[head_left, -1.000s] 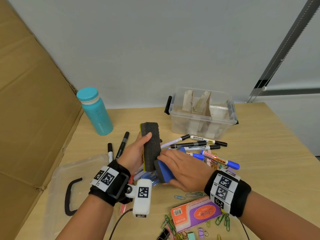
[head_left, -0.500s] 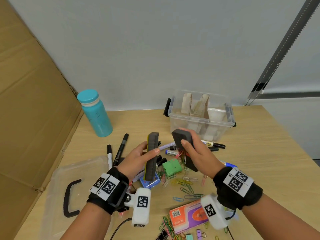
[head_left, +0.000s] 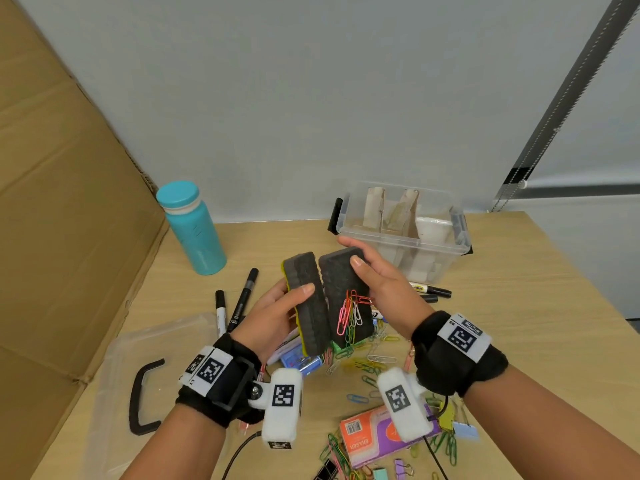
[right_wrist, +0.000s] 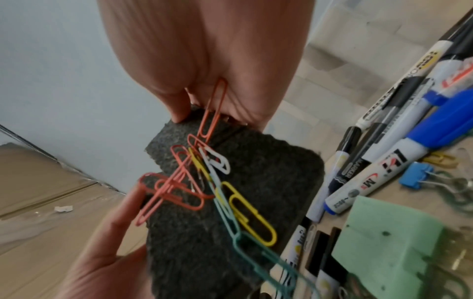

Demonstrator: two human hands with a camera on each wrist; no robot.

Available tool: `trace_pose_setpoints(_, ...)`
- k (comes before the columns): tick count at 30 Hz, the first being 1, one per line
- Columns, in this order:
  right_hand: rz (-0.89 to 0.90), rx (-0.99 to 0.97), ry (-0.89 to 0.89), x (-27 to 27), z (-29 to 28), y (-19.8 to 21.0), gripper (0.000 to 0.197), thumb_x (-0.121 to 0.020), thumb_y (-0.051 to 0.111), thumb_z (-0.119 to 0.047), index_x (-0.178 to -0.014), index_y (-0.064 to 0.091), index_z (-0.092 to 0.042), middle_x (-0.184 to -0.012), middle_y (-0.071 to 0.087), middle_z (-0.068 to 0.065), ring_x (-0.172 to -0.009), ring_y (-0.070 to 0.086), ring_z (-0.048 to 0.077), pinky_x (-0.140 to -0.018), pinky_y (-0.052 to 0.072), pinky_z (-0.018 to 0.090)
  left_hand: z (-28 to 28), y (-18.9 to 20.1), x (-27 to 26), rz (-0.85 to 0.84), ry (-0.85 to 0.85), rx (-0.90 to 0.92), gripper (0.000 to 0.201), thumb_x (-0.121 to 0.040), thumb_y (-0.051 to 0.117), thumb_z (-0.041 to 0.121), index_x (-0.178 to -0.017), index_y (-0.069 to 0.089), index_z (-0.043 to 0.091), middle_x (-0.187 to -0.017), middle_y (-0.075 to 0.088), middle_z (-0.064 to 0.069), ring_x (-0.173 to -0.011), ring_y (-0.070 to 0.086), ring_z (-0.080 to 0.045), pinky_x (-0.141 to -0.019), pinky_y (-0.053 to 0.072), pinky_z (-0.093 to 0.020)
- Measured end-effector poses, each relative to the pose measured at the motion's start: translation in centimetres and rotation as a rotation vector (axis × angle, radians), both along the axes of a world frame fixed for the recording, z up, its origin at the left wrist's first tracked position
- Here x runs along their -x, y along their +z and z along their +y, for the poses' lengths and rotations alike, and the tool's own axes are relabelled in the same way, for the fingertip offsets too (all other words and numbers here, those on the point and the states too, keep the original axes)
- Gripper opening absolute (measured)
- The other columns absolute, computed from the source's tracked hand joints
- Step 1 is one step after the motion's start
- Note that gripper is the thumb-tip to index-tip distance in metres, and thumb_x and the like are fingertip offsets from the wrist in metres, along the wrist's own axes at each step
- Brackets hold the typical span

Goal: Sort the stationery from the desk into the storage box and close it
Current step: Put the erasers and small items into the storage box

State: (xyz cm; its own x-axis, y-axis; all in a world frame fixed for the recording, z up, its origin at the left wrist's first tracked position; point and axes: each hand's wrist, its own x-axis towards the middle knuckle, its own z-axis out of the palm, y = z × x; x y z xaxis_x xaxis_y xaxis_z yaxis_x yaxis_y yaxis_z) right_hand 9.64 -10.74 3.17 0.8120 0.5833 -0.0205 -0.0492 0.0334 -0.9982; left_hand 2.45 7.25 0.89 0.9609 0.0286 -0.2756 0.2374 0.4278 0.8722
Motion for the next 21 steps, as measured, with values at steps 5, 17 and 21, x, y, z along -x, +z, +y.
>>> trace_pose_setpoints(5, 0.004, 0.009, 0.035, -0.5, 0.4, 1.0, 0.035, -0.102, 0.04, -0.026, -0.136, 0.046, -0.03, -0.125, 0.06, 0.012, -0.112, 0.062, 0.027, -0.097, 0.05, 0.043, 0.5, 0.5, -0.2, -0.018, 0.018, 0.074, 0.051, -0.082, 0.062, 0.028, -0.13, 0.052, 0.013, -0.123, 0.064, -0.015, -0.114, 0.061, -0.029, -0.09, 0.054, -0.042)
trace_pose_setpoints(17, 0.11, -0.014, 0.117, -1.2, -0.3, 1.2, 0.028, -0.098, 0.045, -0.019, -0.123, 0.049, -0.006, -0.107, 0.065, 0.011, -0.094, 0.065, 0.025, -0.083, 0.055, 0.035, 1.1, 1.3, -0.9, -0.007, 0.095, 0.138, 0.052, -0.085, 0.056, 0.044, -0.123, 0.056, 0.009, -0.124, 0.063, -0.014, -0.108, 0.065, -0.023, -0.085, 0.056, -0.041)
trace_pose_setpoints(21, 0.253, -0.175, 0.111, -1.2, 0.9, 1.2, 0.027, -0.1, 0.042, -0.02, -0.122, 0.05, -0.007, -0.11, 0.061, 0.011, -0.095, 0.061, 0.021, -0.077, 0.055, 0.027, -0.7, 1.2, -0.9, -0.031, -0.044, 0.106, 0.052, -0.081, 0.063, 0.034, -0.126, 0.057, 0.007, -0.128, 0.058, -0.022, -0.114, 0.058, -0.035, -0.098, 0.048, -0.049)
